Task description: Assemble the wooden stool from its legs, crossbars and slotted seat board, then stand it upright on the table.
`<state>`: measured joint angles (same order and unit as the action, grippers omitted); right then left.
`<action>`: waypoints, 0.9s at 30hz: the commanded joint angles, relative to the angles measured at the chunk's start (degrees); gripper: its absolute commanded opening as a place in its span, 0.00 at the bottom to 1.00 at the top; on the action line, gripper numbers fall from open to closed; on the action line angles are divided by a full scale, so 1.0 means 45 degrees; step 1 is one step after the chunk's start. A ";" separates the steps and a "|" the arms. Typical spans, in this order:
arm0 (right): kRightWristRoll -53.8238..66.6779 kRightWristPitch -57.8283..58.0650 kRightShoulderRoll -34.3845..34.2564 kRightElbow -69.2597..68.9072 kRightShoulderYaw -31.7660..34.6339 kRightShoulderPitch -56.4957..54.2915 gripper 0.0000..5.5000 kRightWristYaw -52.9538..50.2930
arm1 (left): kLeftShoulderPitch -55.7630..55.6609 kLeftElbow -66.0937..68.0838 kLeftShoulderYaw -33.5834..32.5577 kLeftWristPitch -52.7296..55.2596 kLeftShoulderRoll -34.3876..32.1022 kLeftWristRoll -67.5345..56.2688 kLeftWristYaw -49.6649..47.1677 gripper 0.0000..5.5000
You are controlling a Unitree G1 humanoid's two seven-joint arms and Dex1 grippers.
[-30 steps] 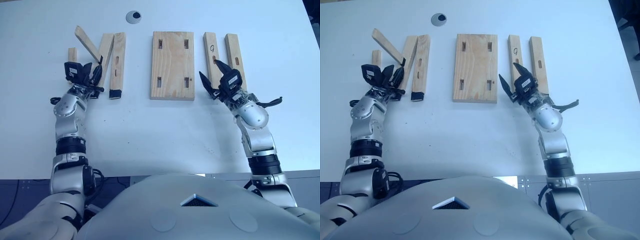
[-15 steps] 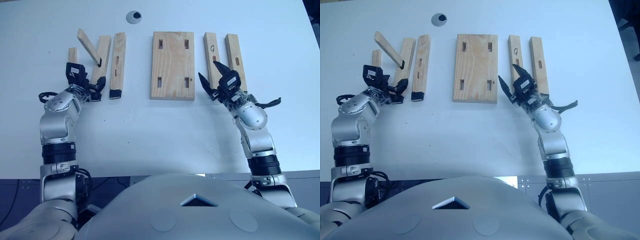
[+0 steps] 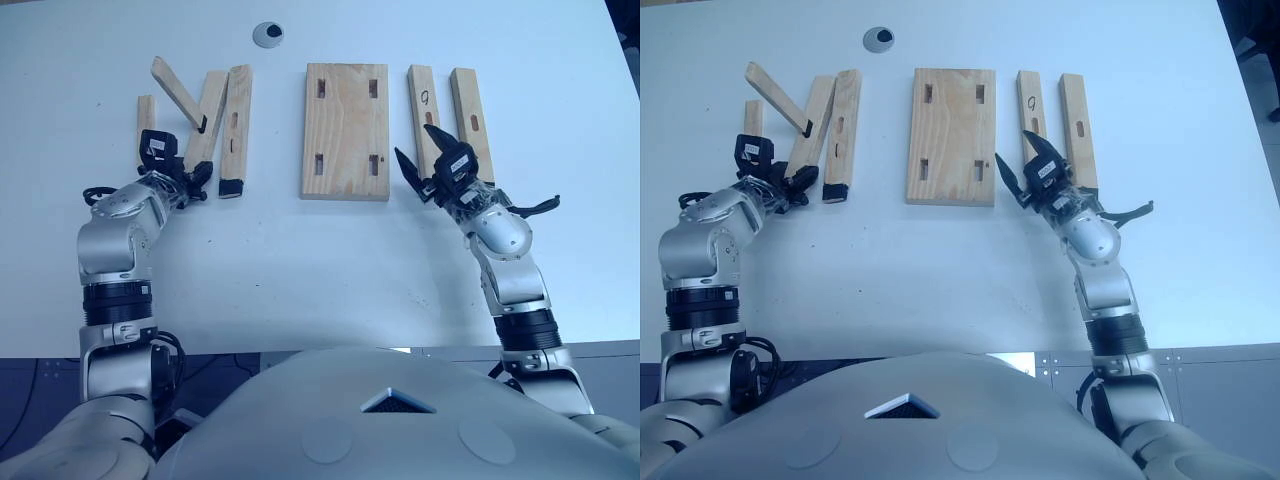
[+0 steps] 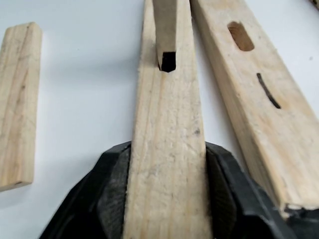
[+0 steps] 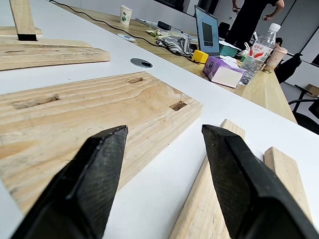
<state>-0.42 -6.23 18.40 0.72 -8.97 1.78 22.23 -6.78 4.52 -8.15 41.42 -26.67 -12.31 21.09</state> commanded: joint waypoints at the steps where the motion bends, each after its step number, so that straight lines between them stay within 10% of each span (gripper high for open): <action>1: -0.0022 -0.0151 -0.0180 0.0174 0.0381 -0.0368 0.50 -0.0339 | -0.0935 0.0815 -0.0492 -0.1161 -0.0016 0.0438 -0.0807 0.36; 7: 0.1733 -0.0087 -0.0215 0.0256 0.1964 -0.1705 0.50 -0.0293 | -0.4222 0.0213 -0.1548 -0.1794 0.1029 -0.3094 0.1443 0.36; 16: 1.5327 1.0238 -0.0091 -0.1905 0.4143 -0.4040 0.50 0.2989 | -0.5528 0.0334 -0.1484 0.6217 0.1689 -1.0847 0.5588 0.36; 27: 1.8812 1.2690 -0.1214 -0.0887 0.4633 -0.5529 0.70 0.0536 | -0.4897 -0.0734 -0.0143 0.7029 0.1817 -1.1613 0.6786 0.36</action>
<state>83.39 49.79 13.86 -3.55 11.72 -22.06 25.94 -29.19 2.10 -9.20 72.80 -18.06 -64.12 51.24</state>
